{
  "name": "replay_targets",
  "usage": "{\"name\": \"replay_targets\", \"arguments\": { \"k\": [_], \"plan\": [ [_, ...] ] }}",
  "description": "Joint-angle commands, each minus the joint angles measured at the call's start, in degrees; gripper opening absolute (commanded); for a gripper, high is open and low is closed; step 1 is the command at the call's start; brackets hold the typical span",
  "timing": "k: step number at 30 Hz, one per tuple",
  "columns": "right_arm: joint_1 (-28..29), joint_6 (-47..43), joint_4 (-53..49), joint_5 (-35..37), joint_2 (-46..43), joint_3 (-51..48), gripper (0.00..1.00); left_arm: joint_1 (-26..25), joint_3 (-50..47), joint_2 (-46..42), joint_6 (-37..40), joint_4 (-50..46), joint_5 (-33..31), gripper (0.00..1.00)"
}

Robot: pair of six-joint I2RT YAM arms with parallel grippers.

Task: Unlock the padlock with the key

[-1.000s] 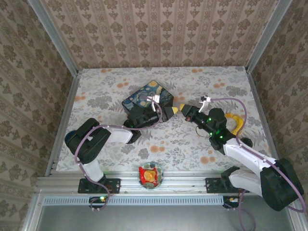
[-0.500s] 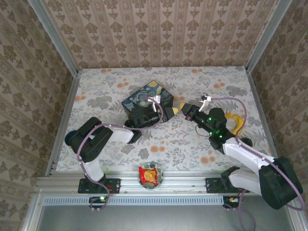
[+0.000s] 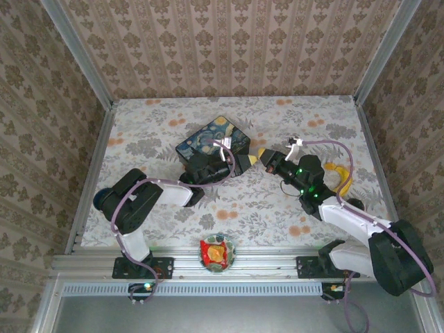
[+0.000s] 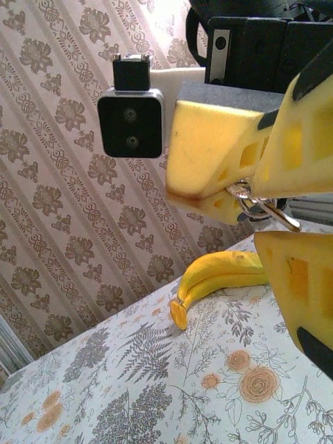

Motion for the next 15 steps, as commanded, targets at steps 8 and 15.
{"name": "replay_targets", "arguments": {
  "k": [8, 15],
  "plan": [
    [-0.27, 0.24, 2.01, -0.81, 0.53, -1.27, 0.0, 0.6, 0.65, -2.0, -0.1, 2.02, 0.32, 0.01],
    [-0.63, -0.84, -1.42, -1.15, -0.59, -0.66, 0.0, 2.44, -0.09, -3.81, -0.03, 0.85, 3.38, 0.0]
  ]
}}
